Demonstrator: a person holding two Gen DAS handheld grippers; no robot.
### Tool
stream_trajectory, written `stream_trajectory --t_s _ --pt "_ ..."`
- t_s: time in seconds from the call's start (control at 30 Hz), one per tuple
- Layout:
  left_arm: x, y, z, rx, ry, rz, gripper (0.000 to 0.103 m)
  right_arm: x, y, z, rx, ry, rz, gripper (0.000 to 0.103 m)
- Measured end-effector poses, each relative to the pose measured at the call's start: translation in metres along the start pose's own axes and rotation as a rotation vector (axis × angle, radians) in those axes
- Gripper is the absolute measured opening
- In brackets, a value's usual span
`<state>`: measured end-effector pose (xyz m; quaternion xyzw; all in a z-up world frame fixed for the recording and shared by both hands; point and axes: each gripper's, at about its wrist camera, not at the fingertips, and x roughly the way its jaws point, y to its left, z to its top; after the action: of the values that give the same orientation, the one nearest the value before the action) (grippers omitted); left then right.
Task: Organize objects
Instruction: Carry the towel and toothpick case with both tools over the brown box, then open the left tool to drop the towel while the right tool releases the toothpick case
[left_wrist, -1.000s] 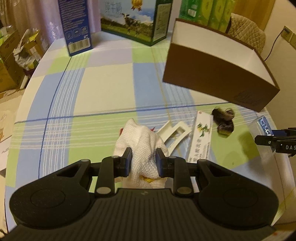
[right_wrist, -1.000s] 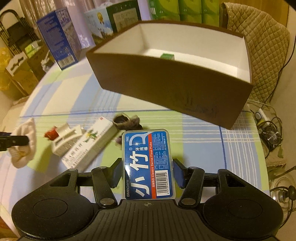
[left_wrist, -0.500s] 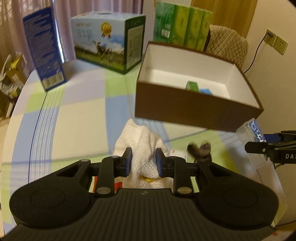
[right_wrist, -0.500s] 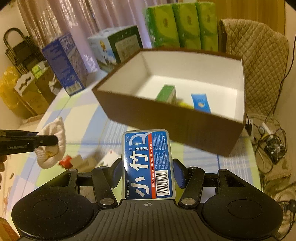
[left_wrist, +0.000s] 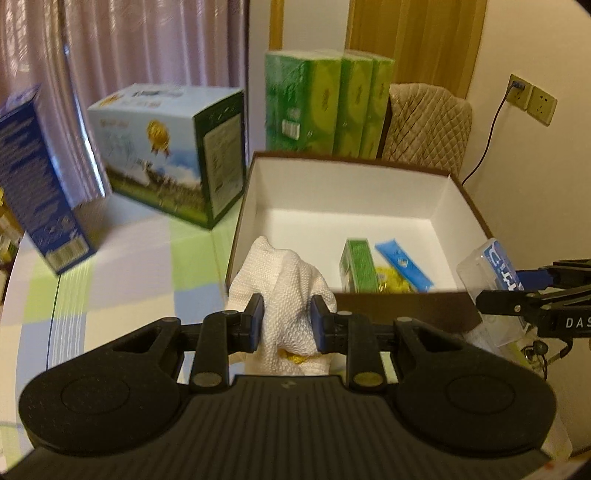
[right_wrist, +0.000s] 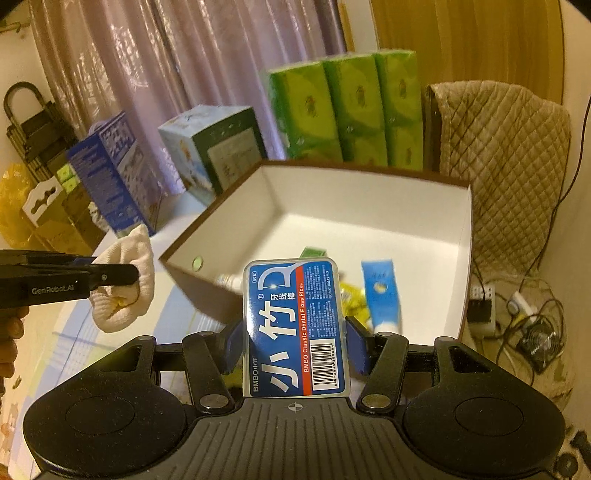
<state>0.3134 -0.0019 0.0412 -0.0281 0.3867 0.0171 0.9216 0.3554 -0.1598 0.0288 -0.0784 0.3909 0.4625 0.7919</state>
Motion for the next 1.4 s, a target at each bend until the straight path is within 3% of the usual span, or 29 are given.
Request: stream_trajectory --t_s 0.57,0.87,1.4 --pt "0.065 -0.021 0.076 0.086 -0.036 -0.016 0.023 0.043 -0.038 0.060 0.006 -0.055 -0.065 0.053" --pt "0.113 -0.021 0.091 0.102 0.019 -0.020 0.023 0.075 -0.066 0.076 0.029 -0.032 -0.136 0.053" --pt "0.203 -0.040 0.092 0.165 0.175 -0.011 0.023 0.131 -0.094 0.078 0.040 0.087 -0.264 0.053"
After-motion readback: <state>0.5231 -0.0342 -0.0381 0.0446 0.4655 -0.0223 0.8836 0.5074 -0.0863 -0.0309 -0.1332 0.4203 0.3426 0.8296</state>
